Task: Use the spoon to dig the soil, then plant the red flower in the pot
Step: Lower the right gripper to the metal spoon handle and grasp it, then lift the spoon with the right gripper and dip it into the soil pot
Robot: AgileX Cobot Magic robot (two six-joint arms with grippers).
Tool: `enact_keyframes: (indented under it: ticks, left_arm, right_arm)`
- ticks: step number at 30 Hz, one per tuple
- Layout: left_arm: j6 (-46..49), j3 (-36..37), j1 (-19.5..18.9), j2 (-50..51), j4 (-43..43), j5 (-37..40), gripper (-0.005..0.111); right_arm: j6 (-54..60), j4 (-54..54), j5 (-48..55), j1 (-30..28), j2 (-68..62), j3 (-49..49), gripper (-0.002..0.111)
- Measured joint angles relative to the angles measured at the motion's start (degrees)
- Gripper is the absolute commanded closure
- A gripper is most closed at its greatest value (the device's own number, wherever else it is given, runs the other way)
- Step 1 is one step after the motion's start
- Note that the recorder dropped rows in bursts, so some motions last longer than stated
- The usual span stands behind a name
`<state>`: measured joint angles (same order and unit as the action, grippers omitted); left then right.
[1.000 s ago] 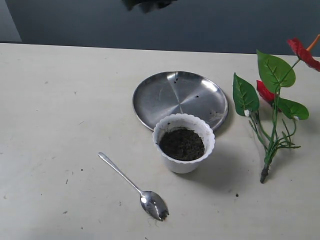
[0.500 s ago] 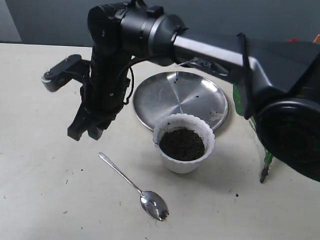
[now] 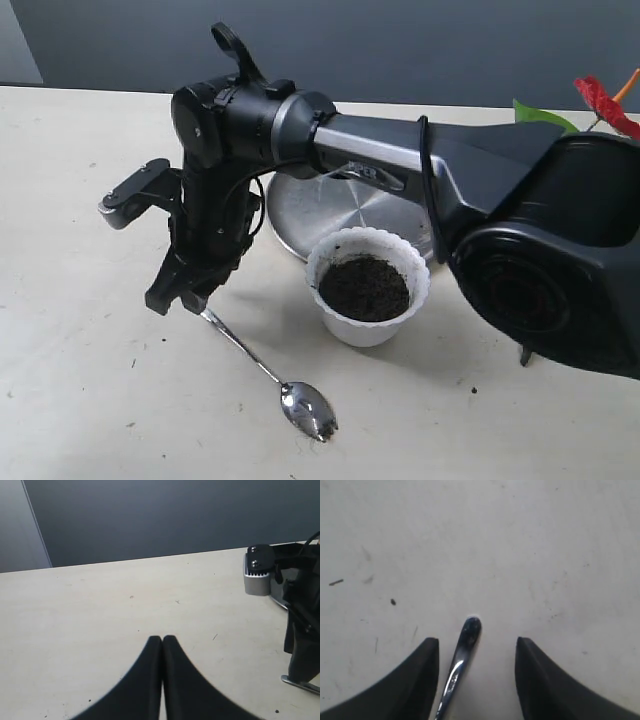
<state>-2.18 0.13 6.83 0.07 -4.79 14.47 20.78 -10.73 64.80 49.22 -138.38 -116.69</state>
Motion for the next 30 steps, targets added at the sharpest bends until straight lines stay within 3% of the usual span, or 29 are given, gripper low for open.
enact_keyframes:
  ticks: [10, 15, 18, 30]
  left_arm:
    - [0.0, 0.0, 0.0, 0.0, 0.0, 0.0, 0.106]
    - [0.0, 0.0, 0.0, 0.0, 0.0, 0.0, 0.106]
    - [0.0, 0.0, 0.0, 0.0, 0.0, 0.0, 0.106]
    - [0.0, 0.0, 0.0, 0.0, 0.0, 0.0, 0.106]
  right_arm:
    - [-0.7, 0.0, 0.0, 0.0, -2.4, 0.0, 0.065]
    - [-1.3, 0.3, 0.7, 0.0, -3.0, -0.5, 0.094]
    - [-1.6, 0.3, 1.2, 0.1, -3.1, -0.6, 0.105]
    - [-1.7, -3.8, -1.8, 2.7, 0.0, -3.1, 0.108]
